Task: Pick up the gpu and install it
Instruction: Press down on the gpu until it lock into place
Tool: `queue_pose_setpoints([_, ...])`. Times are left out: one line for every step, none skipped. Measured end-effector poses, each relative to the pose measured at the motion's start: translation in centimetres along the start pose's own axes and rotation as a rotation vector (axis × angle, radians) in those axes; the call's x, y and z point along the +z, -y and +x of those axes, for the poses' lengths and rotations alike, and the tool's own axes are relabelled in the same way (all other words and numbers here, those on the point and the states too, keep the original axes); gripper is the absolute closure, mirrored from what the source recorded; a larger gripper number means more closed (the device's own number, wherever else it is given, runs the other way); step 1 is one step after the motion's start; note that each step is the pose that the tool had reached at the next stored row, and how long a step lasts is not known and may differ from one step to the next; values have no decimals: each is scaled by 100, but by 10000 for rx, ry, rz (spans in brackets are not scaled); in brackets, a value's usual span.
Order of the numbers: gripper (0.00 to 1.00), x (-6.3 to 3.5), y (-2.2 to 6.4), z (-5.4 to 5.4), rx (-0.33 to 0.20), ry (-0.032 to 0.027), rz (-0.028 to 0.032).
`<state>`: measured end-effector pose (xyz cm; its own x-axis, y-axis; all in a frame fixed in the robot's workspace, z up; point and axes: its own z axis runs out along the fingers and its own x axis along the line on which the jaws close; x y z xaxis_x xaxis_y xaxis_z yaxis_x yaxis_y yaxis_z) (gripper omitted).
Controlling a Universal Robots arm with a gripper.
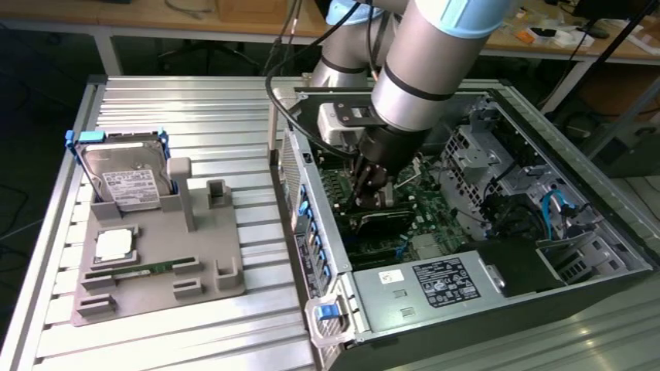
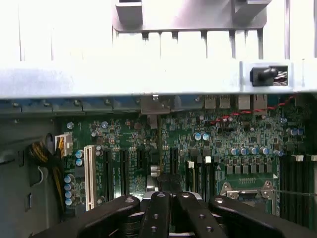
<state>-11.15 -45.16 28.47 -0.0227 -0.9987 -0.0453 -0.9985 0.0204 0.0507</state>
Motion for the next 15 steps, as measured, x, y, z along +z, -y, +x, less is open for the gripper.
queue_pose_setpoints([89, 1, -25, 0, 0, 0, 0])
queue_pose_setpoints([89, 3, -58, 0, 1, -1, 0])
queue_pose_setpoints([89, 4, -94, 0, 1, -1, -1])
queue_pose_setpoints([89, 6, -117, 0, -1, 0, 0])
queue_pose_setpoints([89, 7, -143, 0, 0, 0, 0])
queue_pose_setpoints([89, 8, -163, 1, 0, -1, 0])
queue_pose_setpoints([89, 8, -165, 0, 1, 0, 0])
queue_pose_setpoints([89, 8, -166, 0, -1, -1, 0])
queue_pose_setpoints([89, 8, -167, 0, -1, -1, -1])
queue_pose_setpoints([89, 8, -170, 1, 0, -1, -1])
queue_pose_setpoints([89, 8, -171, 1, 0, -1, 0])
queue_pose_setpoints([89, 8, -172, 1, 0, -1, 0])
queue_pose_setpoints([89, 8, -173, 1, 0, -1, 0])
queue_pose_setpoints([89, 8, -175, 1, 0, -1, -1])
queue_pose_setpoints([89, 8, -176, 1, 0, -1, 0])
